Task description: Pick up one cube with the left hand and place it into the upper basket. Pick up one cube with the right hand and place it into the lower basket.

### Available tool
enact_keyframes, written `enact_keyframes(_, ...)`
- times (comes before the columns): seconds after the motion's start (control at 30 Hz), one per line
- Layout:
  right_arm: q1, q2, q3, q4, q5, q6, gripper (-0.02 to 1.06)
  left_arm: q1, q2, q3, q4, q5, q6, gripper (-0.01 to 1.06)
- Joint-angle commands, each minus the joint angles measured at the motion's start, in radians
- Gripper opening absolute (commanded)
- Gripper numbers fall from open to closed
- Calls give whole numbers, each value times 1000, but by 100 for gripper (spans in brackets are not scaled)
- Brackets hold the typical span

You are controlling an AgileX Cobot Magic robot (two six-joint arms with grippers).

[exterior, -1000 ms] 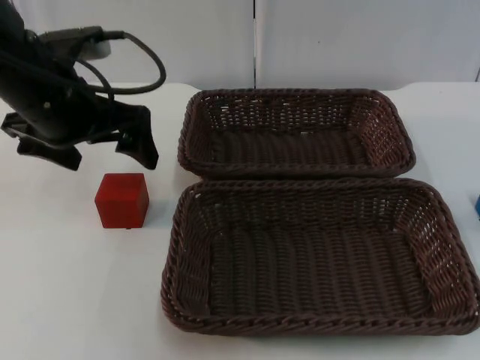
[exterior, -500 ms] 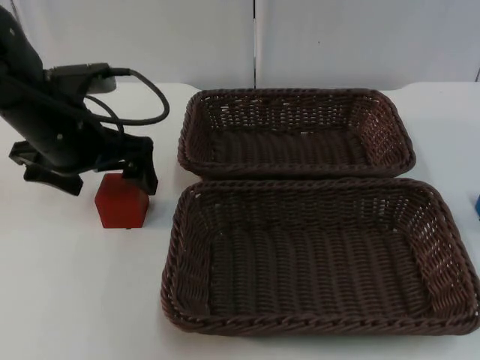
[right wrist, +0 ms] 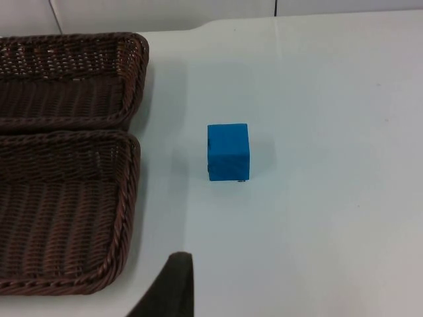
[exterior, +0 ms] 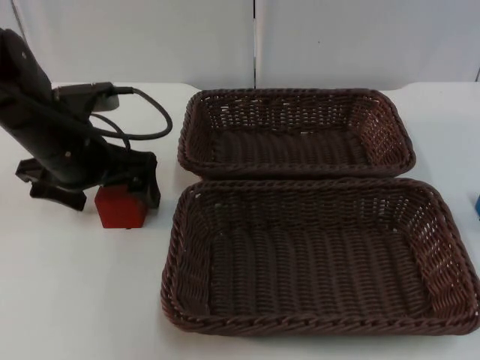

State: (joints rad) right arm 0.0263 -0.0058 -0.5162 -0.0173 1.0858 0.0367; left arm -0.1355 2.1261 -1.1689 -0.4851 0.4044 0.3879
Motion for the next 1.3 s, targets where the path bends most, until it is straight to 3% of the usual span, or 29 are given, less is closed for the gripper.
enact_keyframes(0.0,-3,6,3,-3,-8,-2,105,-5,6,-5,-20,-9,0,105)
enact_keyframes(0.3,-3,6,3,-3,-8,-2,105,-5,6,-5,-30,-20,0,104)
enact_keyframes(0.37,-3,6,3,-3,-8,-2,105,-5,6,-5,-32,-18,0,98)
enact_keyframes(0.47,-3,6,3,-3,-8,-2,105,-5,6,-5,-39,-14,0,80)
enact_keyframes(0.5,-3,6,3,-3,-8,-2,105,-5,6,-5,-39,-14,0,80)
enact_keyframes(0.6,-3,6,3,-3,-8,-2,105,-5,6,-5,-62,-1,0,60)
enact_keyframes(0.63,-3,6,3,-3,-8,-2,105,-5,6,-5,-62,-1,0,60)
enact_keyframes(0.77,-3,6,3,-3,-8,-2,105,-5,-8,-5,-77,30,0,14)
enact_keyframes(0.8,-3,6,3,-3,-8,-2,105,-5,-8,-5,-77,30,0,14)
enact_keyframes(0.83,-3,6,3,-3,-8,-2,105,-5,-20,-5,-76,35,0,2)
enact_keyframes(1.27,-3,6,3,-3,-8,-2,105,-5,-335,-5,-59,69,-4,0)
